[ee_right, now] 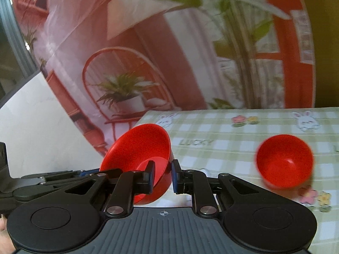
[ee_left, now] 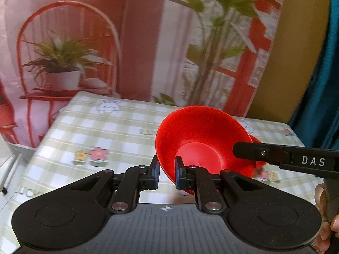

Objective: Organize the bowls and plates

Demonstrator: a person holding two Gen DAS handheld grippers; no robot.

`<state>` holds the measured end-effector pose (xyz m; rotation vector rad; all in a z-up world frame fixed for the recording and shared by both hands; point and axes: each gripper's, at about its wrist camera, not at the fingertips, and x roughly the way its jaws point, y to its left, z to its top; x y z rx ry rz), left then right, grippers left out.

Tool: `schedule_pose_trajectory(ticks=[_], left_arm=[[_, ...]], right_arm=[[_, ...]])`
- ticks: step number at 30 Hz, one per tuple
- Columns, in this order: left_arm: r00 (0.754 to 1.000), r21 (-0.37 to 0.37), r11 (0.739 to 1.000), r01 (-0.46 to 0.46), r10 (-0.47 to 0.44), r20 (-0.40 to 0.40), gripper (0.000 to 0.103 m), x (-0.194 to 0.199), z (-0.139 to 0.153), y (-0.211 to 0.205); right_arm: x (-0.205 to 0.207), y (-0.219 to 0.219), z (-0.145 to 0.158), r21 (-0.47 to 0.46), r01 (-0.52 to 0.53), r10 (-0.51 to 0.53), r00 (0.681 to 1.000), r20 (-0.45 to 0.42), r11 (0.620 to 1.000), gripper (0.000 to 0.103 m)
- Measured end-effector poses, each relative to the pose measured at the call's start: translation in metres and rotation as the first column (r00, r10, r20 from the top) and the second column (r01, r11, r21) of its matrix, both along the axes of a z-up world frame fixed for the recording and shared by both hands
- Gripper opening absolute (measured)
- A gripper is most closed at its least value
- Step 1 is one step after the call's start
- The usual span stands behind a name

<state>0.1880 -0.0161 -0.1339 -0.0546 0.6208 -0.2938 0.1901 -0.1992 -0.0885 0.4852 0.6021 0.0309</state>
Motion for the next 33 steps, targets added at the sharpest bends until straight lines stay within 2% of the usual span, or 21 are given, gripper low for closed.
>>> schedule_pose_trajectory(ticks=[8, 13, 16, 27, 33], left_arm=[[0.998, 0.033, 0.998, 0.061, -0.061, -0.005, 0.016, 0.000, 0.001, -0.048], [0.997, 0.028, 0.997, 0.072, -0.072, -0.022, 0.016, 0.008, -0.002, -0.072], [0.996, 0.054, 0.995, 0.088, -0.087, -0.027, 0.016, 0.016, -0.006, -0.090], [0.983, 0.083, 0.981, 0.175, -0.168, -0.080, 0.016, 0.074, -0.027, -0.151], [0.975, 0.104, 0.973, 0.204, -0.192, -0.108, 0.016, 0.091, -0.041, -0.173]], right_arm=[[-0.025, -0.043, -0.006, 0.048, 0.089, -0.090, 0.996, 0.024, 0.995, 0.017], [-0.034, -0.071, -0.019, 0.092, 0.122, -0.125, 0.992, 0.032, 0.988, 0.019], [-0.034, -0.090, -0.029, 0.106, 0.145, -0.149, 0.989, 0.024, 0.984, 0.019], [-0.023, -0.151, -0.061, 0.081, 0.244, -0.242, 0.970, -0.027, 0.966, 0.019], [-0.018, -0.170, -0.083, 0.072, 0.278, -0.273, 0.959, -0.073, 0.958, 0.019]])
